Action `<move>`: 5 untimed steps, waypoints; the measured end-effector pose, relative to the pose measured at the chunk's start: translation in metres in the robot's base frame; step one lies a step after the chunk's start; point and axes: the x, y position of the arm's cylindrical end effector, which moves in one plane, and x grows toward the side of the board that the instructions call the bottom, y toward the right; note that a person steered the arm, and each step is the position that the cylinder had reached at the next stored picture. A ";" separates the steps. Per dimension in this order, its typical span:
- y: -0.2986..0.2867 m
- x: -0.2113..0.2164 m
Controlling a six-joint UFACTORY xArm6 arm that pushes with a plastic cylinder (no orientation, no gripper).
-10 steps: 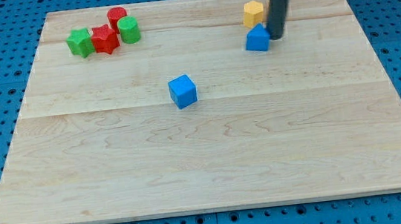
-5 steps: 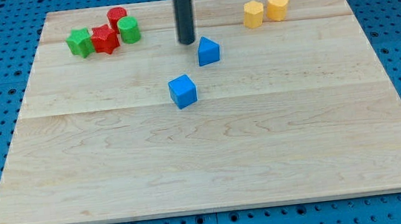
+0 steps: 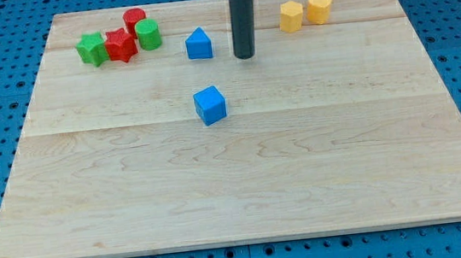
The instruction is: Place the blue triangle above the blue cube
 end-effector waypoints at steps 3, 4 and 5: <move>-0.064 -0.008; -0.079 0.004; -0.077 -0.014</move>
